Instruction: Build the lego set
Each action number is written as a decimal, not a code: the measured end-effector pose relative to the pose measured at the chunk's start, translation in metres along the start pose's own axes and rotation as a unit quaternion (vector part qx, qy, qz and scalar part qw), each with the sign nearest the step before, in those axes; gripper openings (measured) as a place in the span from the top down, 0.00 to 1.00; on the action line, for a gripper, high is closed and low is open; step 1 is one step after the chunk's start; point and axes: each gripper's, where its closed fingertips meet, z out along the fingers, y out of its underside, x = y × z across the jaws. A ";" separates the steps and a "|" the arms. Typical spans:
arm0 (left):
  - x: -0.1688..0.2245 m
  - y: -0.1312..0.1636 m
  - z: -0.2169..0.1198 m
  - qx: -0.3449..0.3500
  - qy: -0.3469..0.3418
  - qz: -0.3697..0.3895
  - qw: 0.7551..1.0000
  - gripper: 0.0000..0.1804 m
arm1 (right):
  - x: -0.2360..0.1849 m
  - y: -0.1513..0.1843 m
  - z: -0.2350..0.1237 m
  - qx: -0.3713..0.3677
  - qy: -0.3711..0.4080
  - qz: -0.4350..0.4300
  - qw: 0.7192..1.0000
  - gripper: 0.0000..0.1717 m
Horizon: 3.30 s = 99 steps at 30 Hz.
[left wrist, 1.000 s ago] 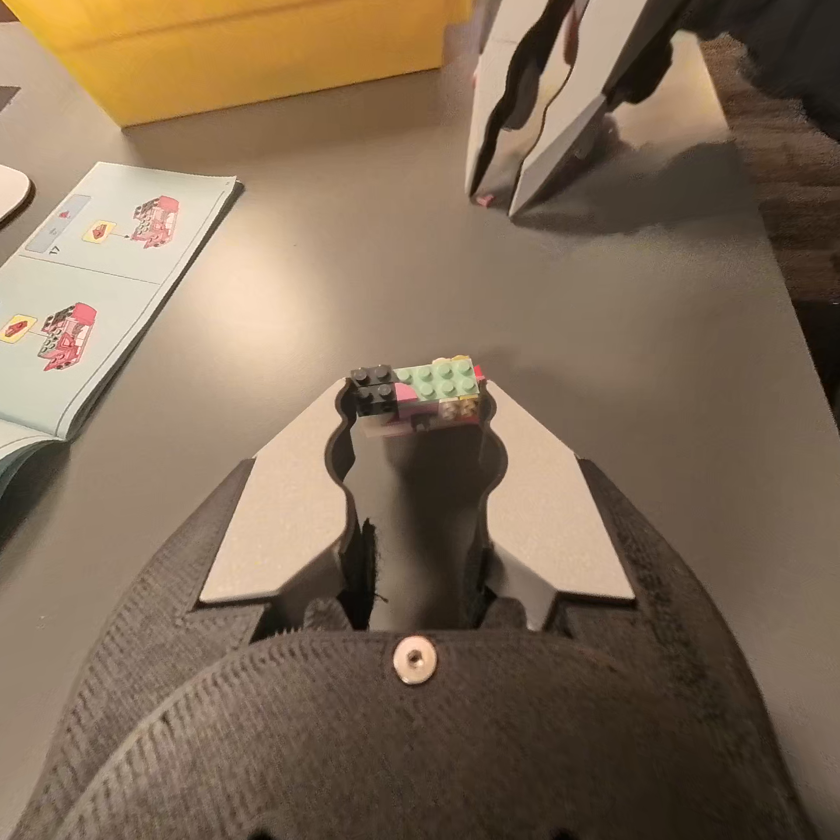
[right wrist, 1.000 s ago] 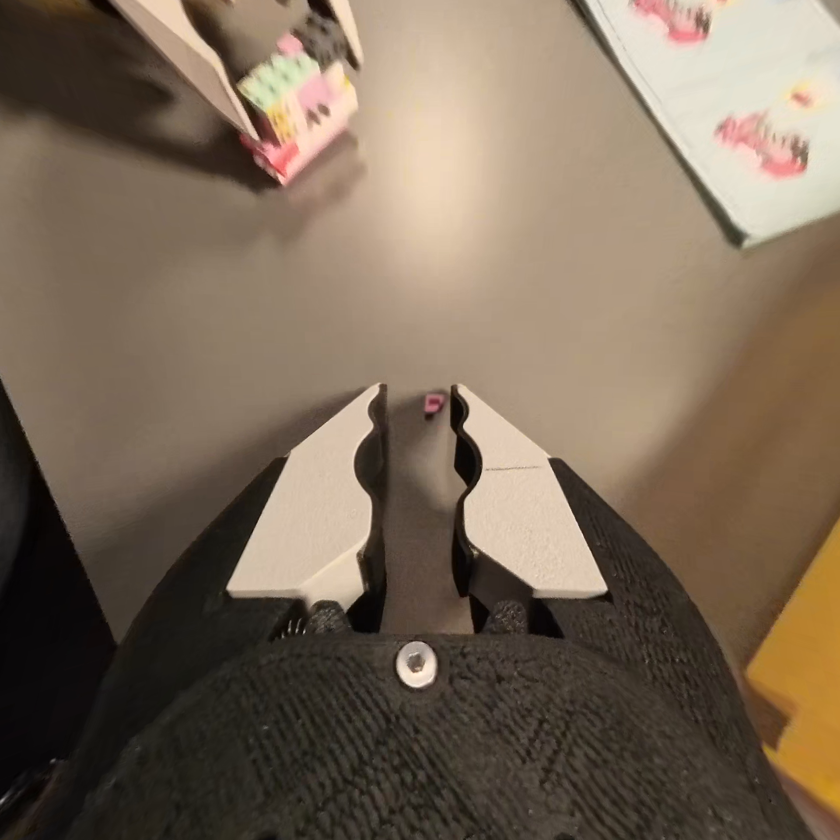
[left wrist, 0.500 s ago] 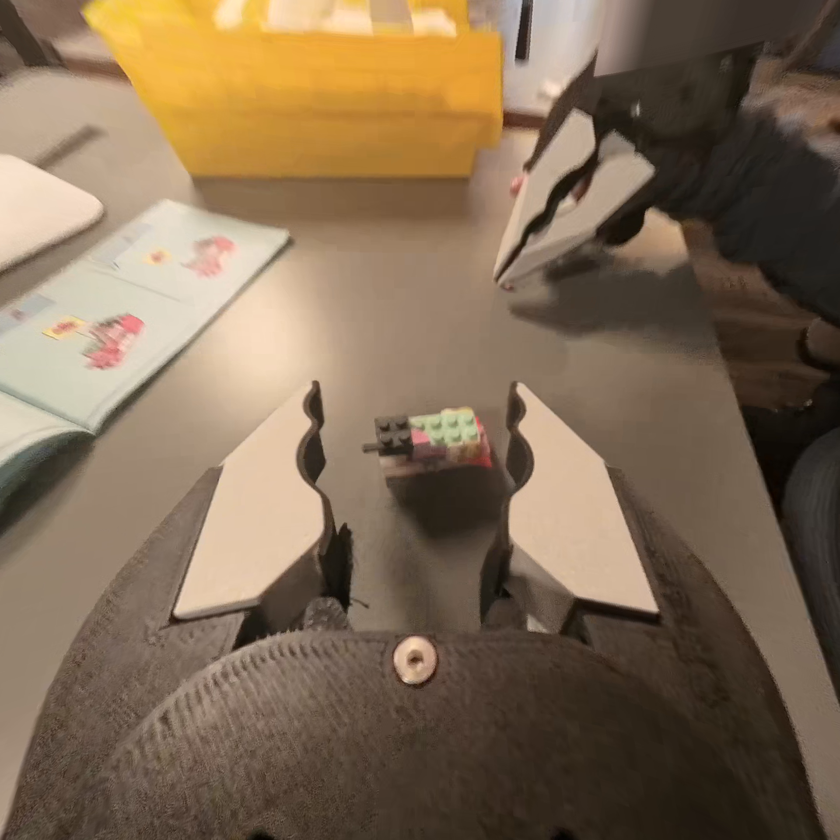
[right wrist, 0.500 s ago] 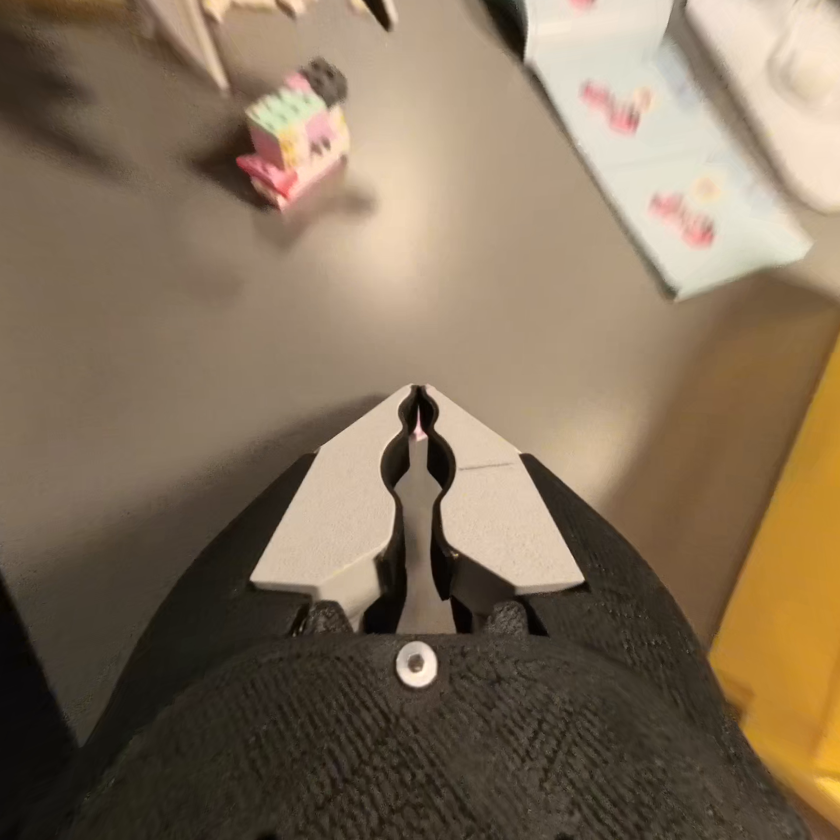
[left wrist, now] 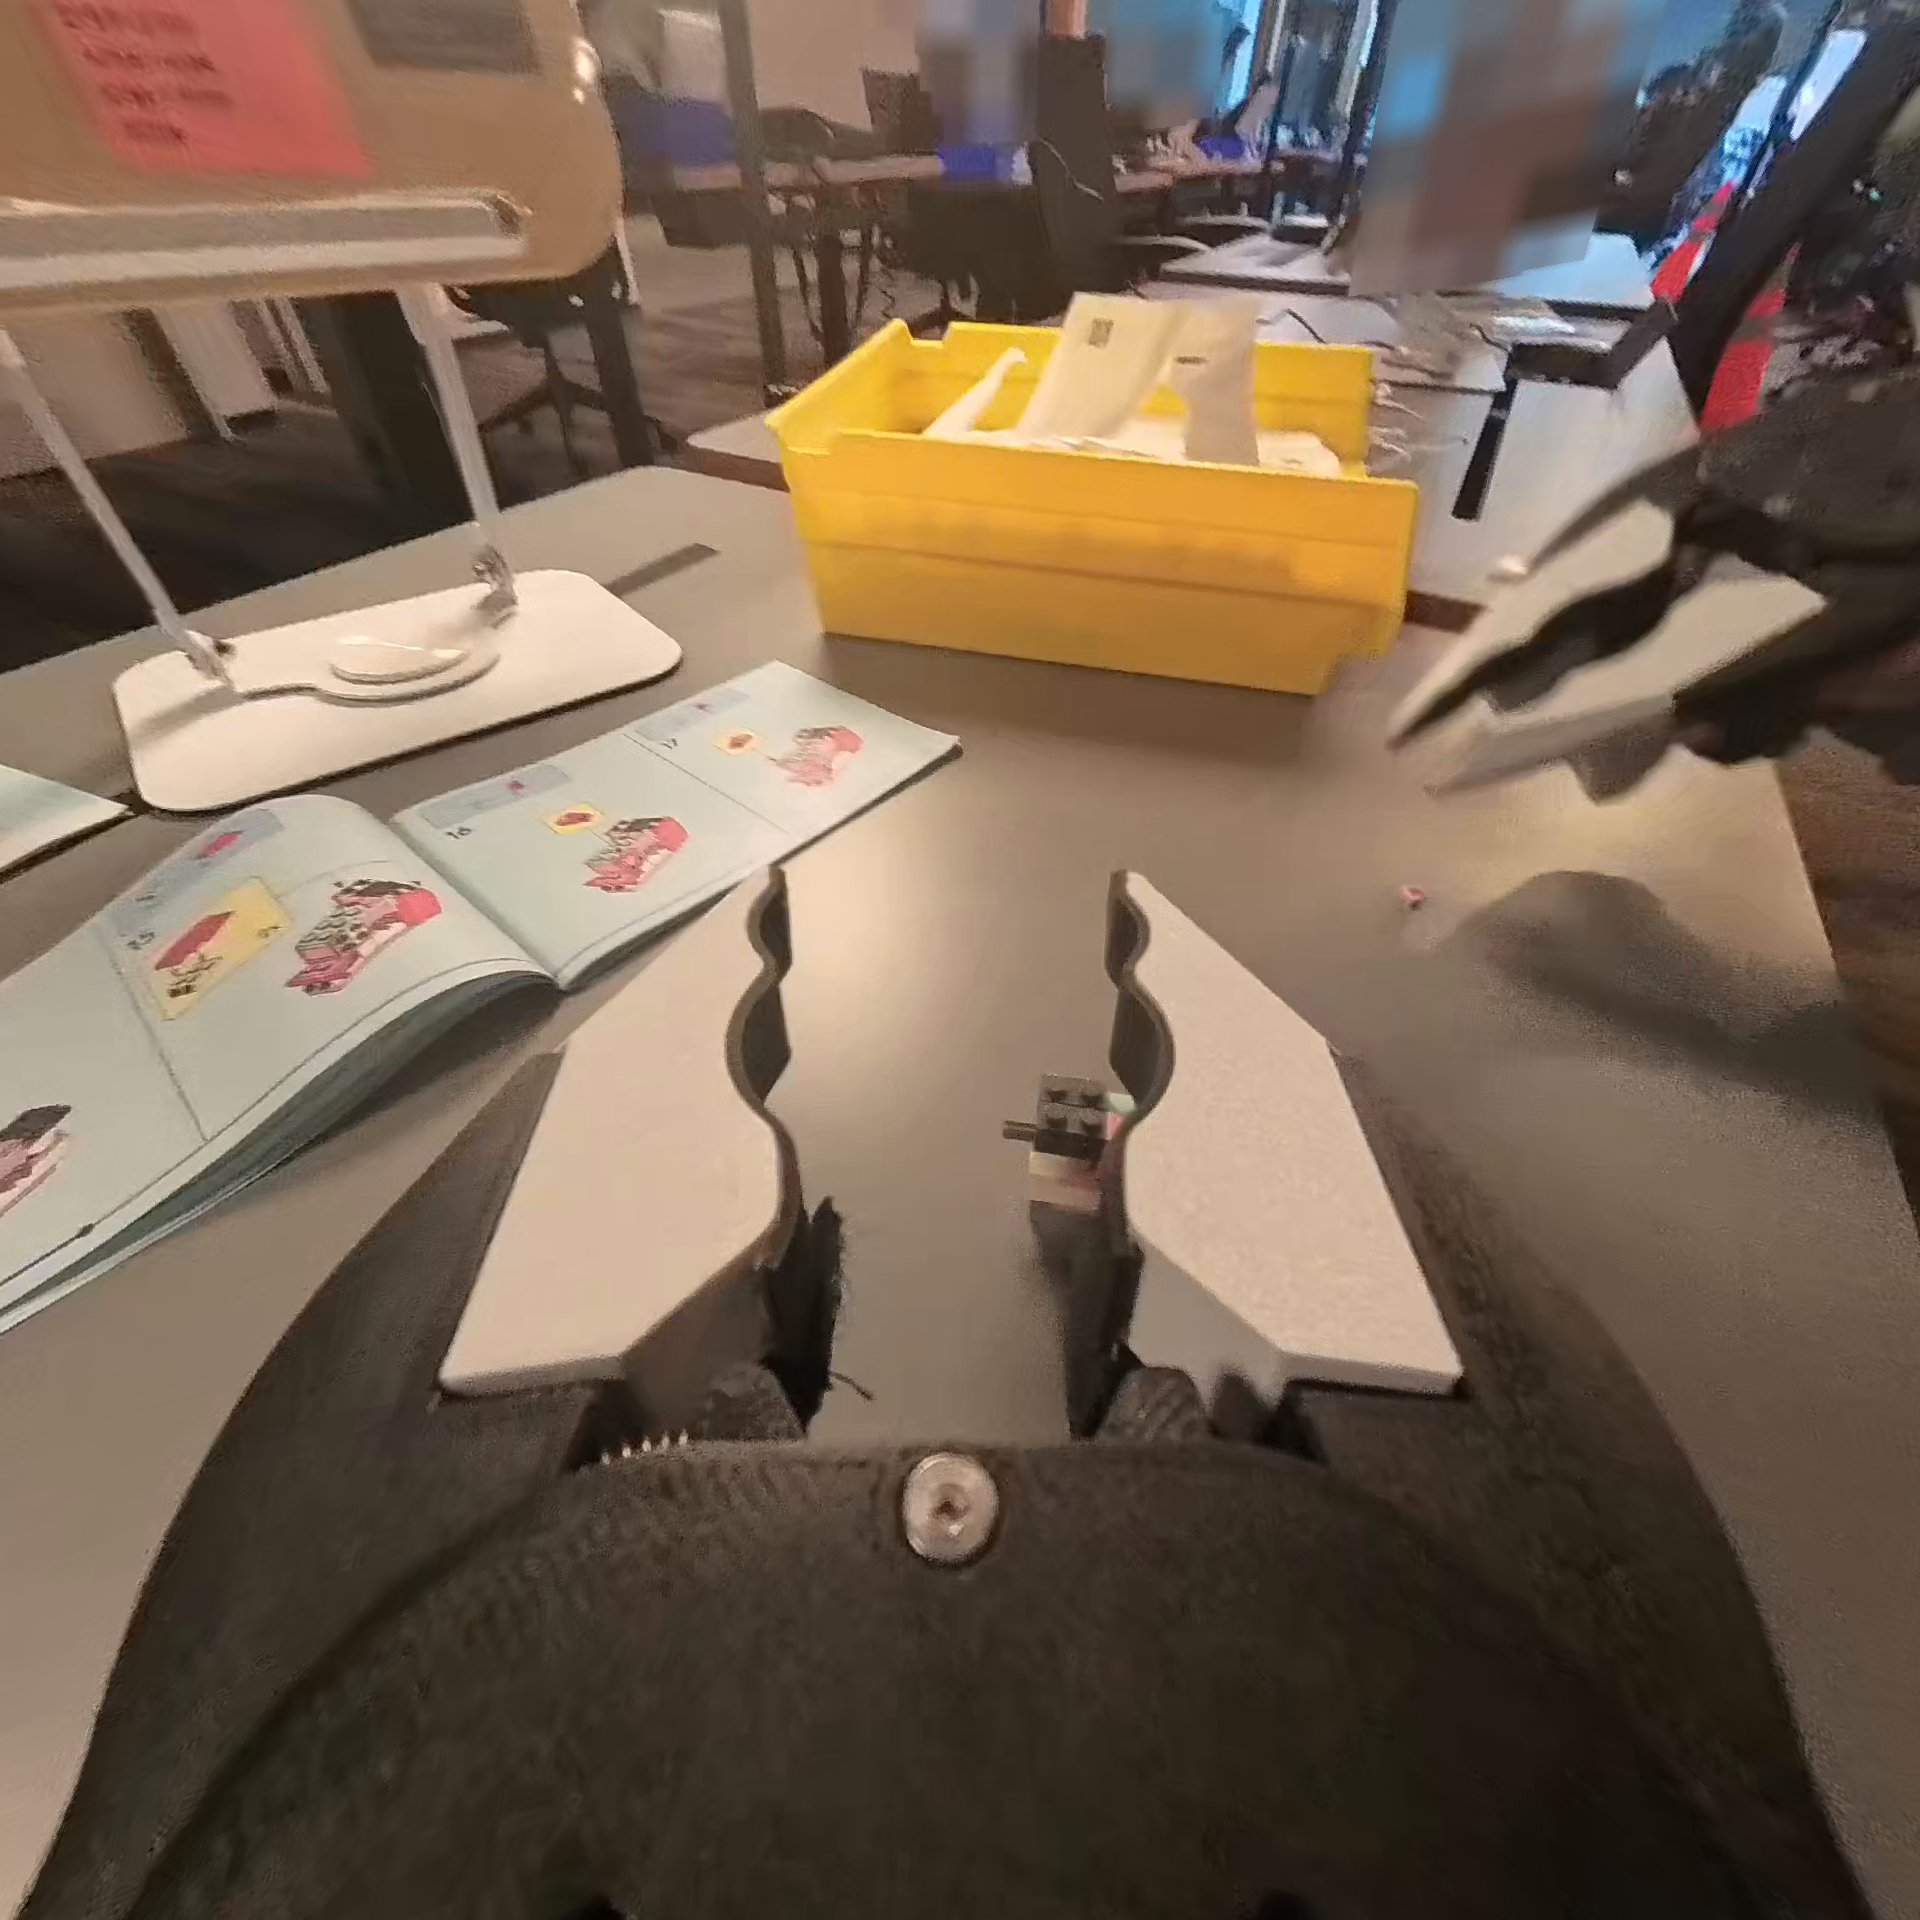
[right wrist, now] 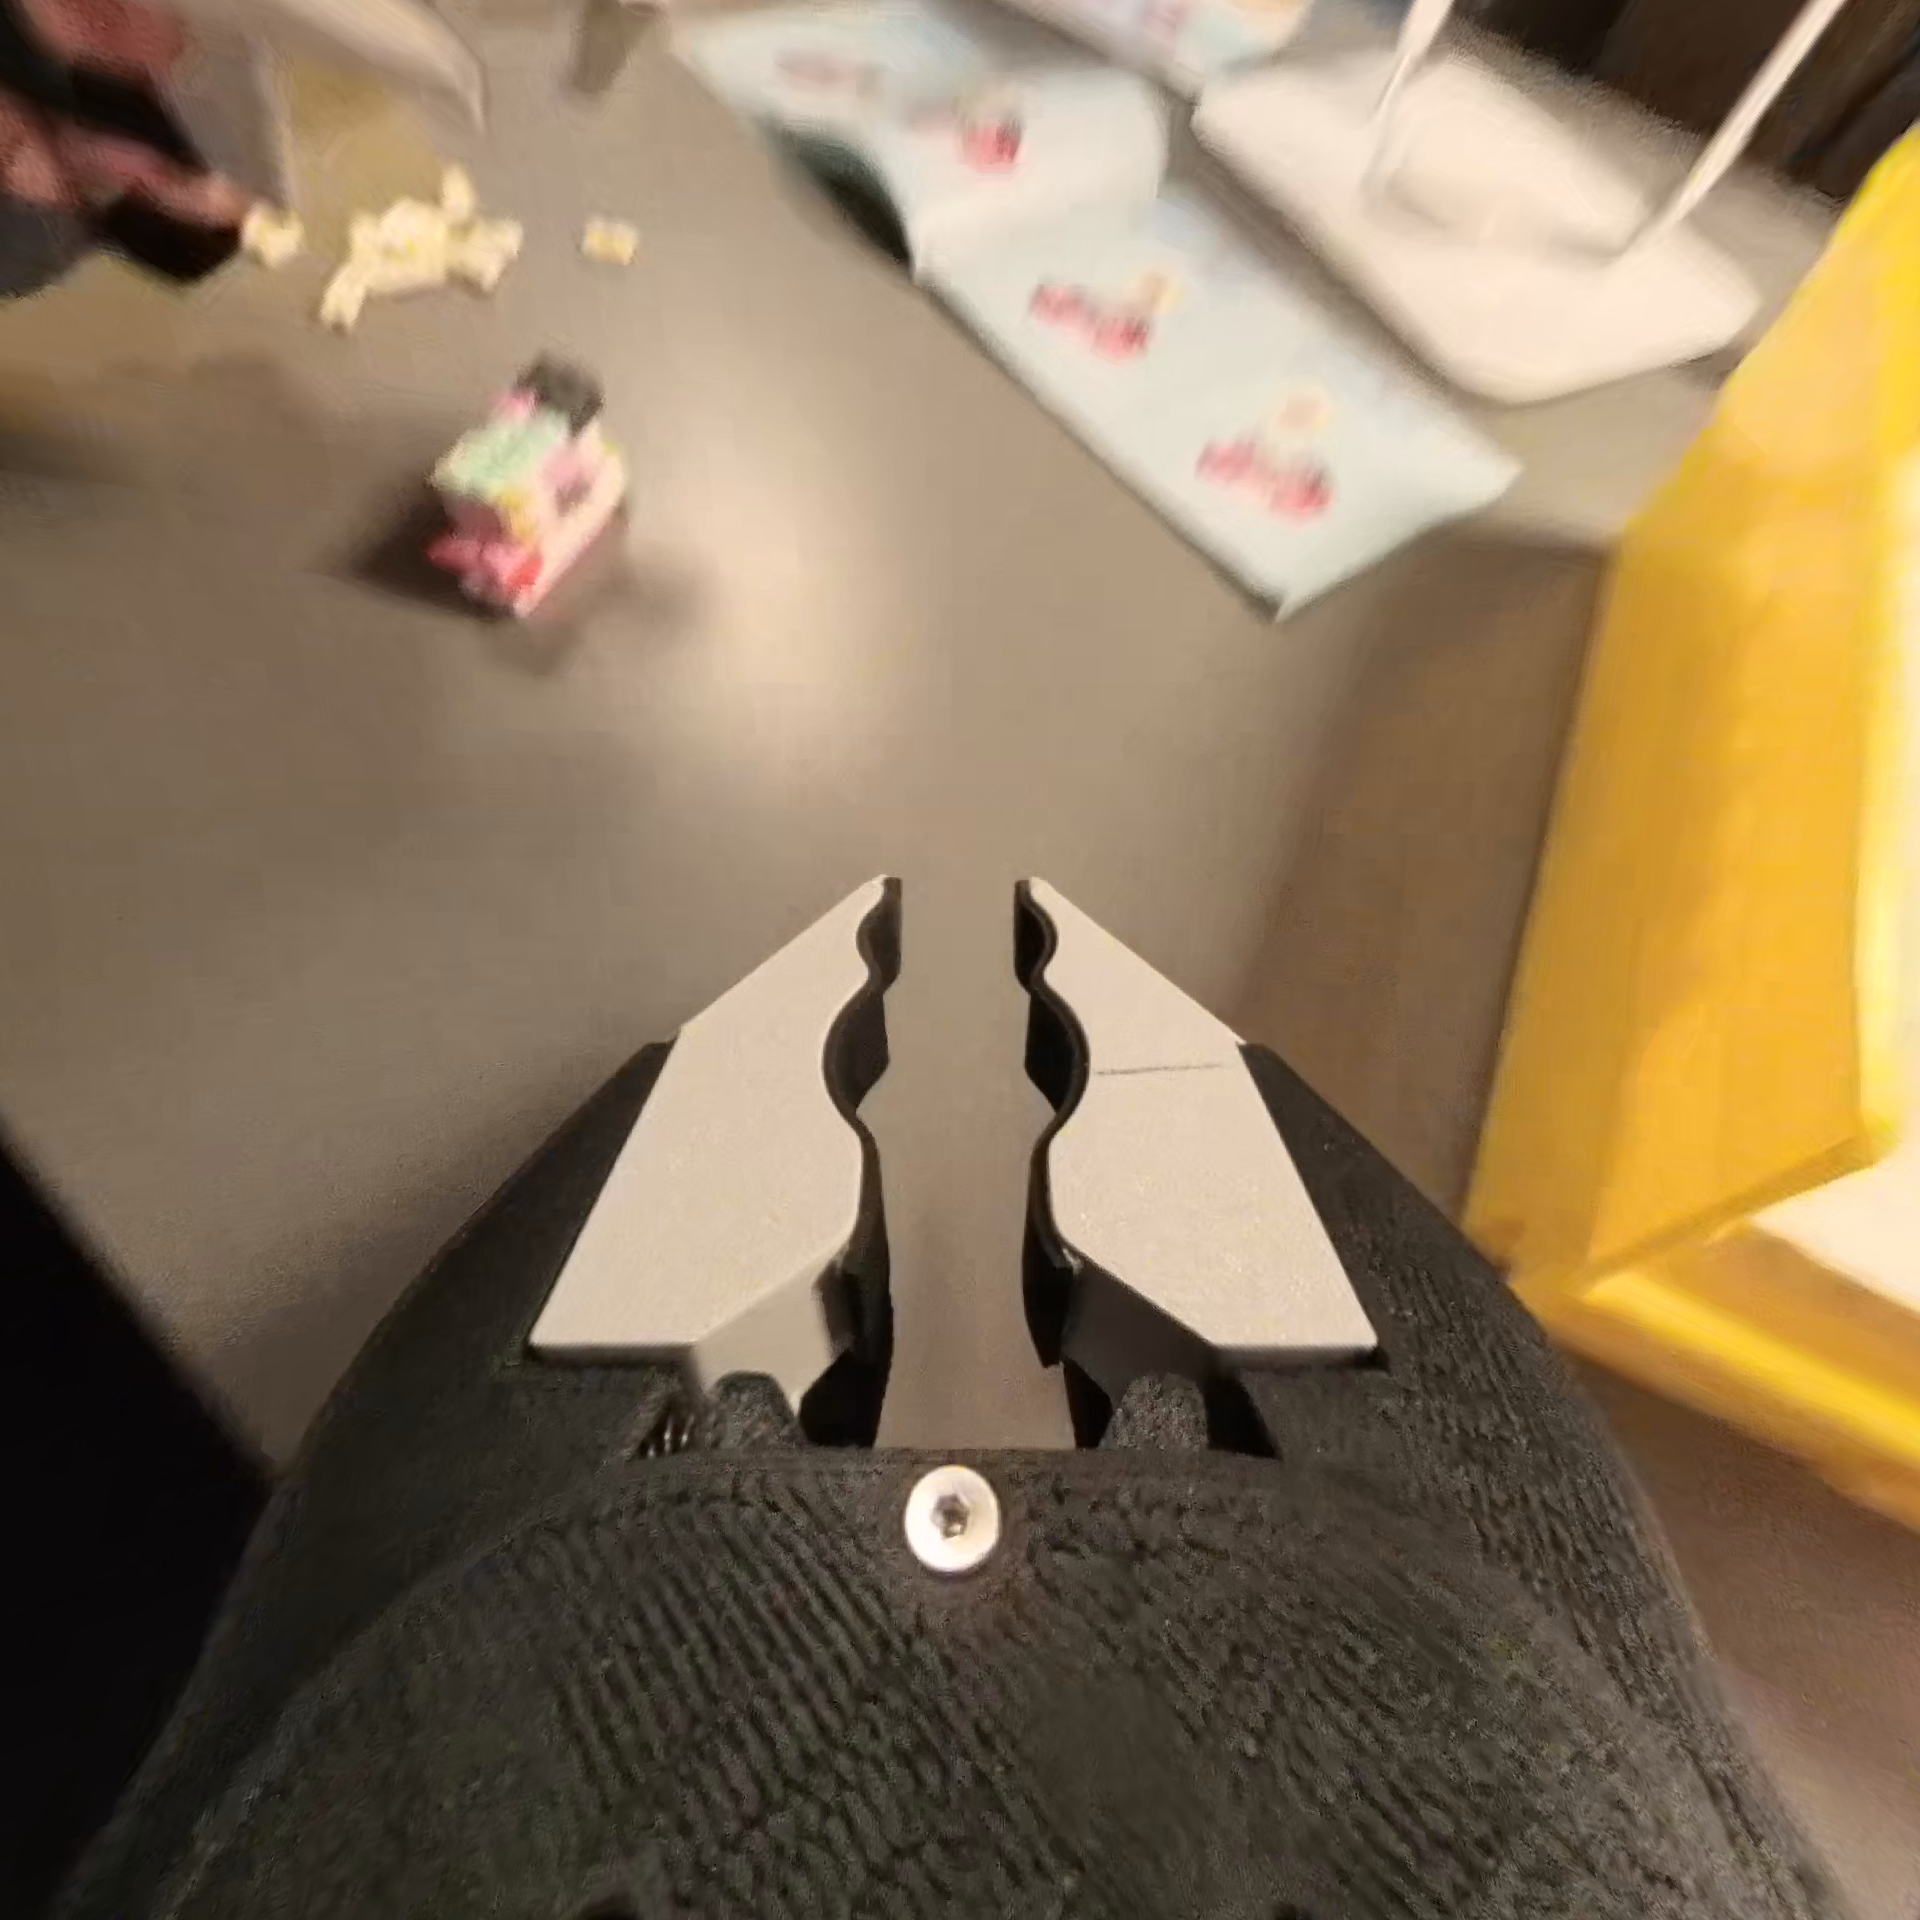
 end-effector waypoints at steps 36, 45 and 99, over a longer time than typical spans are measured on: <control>0.043 -0.031 0.001 0.053 0.033 0.151 0.987 0.84 | -0.017 -0.067 0.067 0.025 0.046 -0.426 0.903 1.00; 0.003 -0.023 -0.011 0.046 -0.047 0.139 0.988 0.84 | -0.021 -0.029 0.105 -0.037 0.085 -0.747 0.658 1.00; 0.047 0.070 0.007 -0.186 0.108 0.089 0.973 0.51 | -0.040 -0.080 0.081 0.082 -0.194 -0.121 0.970 0.65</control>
